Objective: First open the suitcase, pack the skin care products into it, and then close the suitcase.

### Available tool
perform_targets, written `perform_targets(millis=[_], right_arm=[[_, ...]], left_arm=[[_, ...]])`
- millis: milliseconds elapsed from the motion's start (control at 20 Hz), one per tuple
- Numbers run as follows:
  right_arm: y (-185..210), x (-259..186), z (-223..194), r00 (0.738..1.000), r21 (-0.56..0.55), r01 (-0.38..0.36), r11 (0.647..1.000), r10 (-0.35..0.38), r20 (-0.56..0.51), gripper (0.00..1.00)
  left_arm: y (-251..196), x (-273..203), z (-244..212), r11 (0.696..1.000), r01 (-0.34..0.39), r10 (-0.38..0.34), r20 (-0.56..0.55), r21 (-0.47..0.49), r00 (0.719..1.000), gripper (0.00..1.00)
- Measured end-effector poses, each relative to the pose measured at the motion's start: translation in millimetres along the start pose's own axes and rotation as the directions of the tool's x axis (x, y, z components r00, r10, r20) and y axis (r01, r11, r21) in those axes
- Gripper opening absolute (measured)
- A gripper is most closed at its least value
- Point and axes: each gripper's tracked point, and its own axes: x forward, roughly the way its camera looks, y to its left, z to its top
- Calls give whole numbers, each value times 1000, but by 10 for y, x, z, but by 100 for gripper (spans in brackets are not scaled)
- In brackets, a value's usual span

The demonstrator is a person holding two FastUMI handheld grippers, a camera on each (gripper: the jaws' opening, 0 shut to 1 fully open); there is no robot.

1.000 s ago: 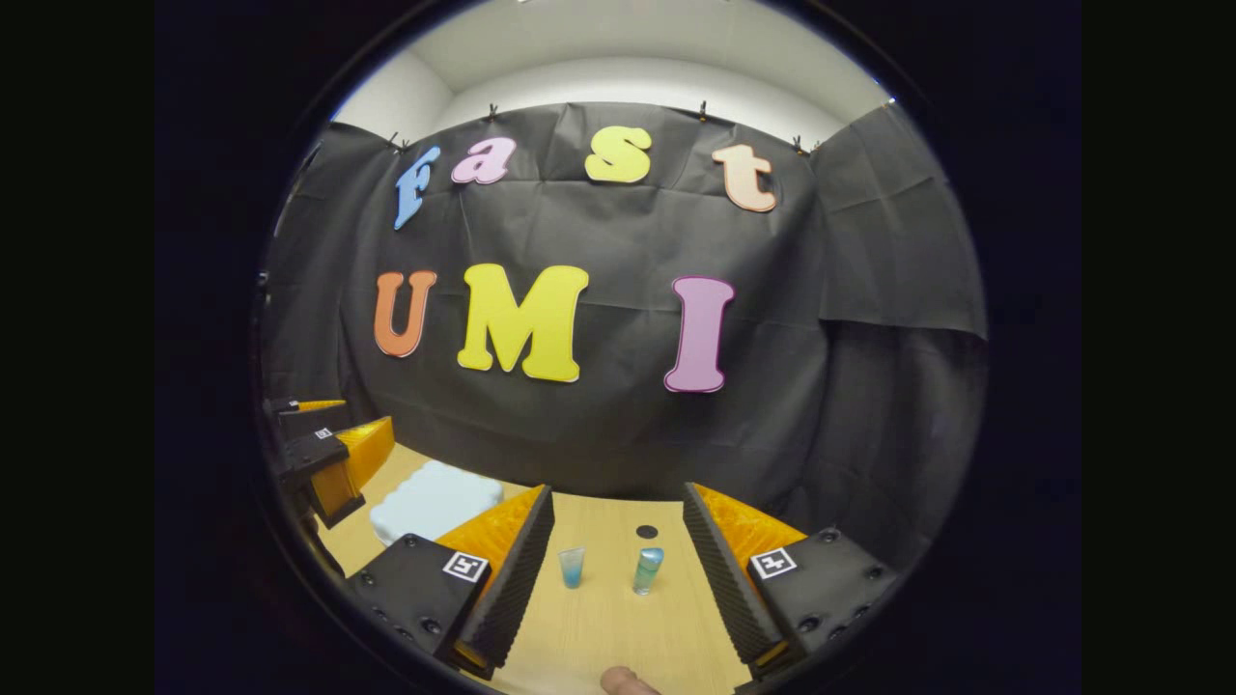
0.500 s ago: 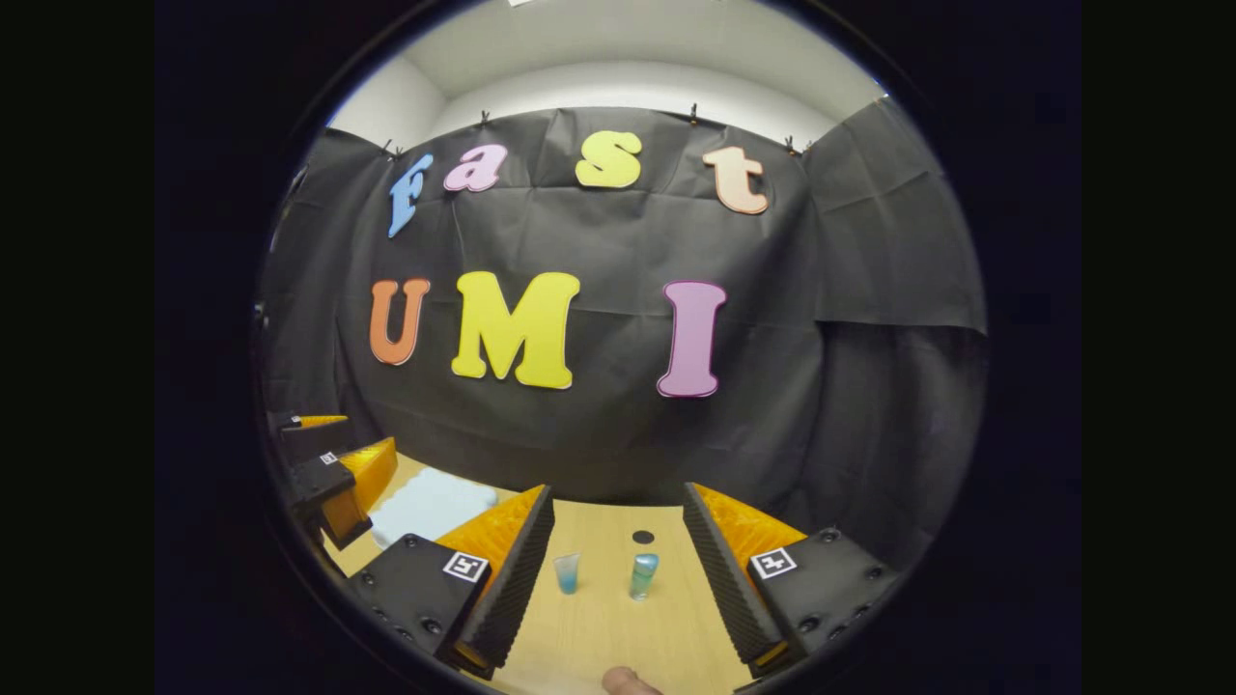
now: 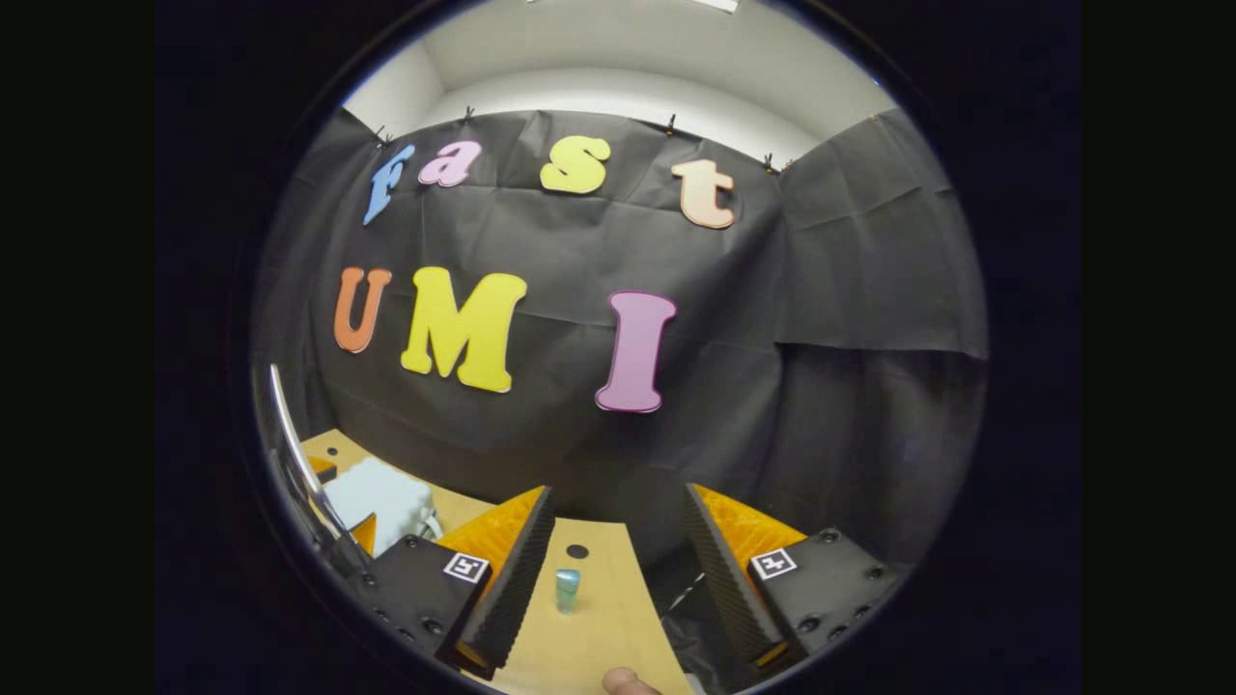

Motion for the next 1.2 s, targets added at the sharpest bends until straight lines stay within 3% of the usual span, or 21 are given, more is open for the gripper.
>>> perform_targets(millis=[100, 300, 550, 700, 900, 1000, 1050, 1200], right_arm=[[-127, 76, -106, 1000, 14, 6, 1000, -6, -18, 80], [-279, 286, -365, 998, 36, 6, 999, -4, -62, 80], [-465, 545, -665, 994, 56, 1, 998, 5, -108, 80], [-541, 669, -852, 990, 71, -7, 997, 17, -142, 79], [-555, 754, -1086, 982, 74, -33, 997, 46, -183, 79], [-509, 787, -1153, 979, 71, -45, 996, 58, -197, 80], [-489, 789, -1179, 978, 67, -50, 996, 63, -201, 80], [-413, 740, -1198, 974, 51, -57, 997, 66, -216, 80]], left_arm=[[-234, 153, -185, 986, 6, -3, -20, 166, 1000, 99], [-566, 452, -557, 894, 31, 5, -80, 448, 997, 98], [-762, 799, -832, 799, 84, 14, -158, 596, 987, 97], [-786, 1012, -853, 715, 102, 18, -164, 691, 986, 94], [-858, 1130, -955, 634, 161, 13, -219, 757, 976, 68], [-931, 1136, -989, 631, 204, -12, -253, 749, 967, 51], [-945, 1128, -1016, 631, 218, -11, -273, 744, 962, 36], [-983, 1123, -928, 618, 229, -15, -280, 752, 960, 19]])
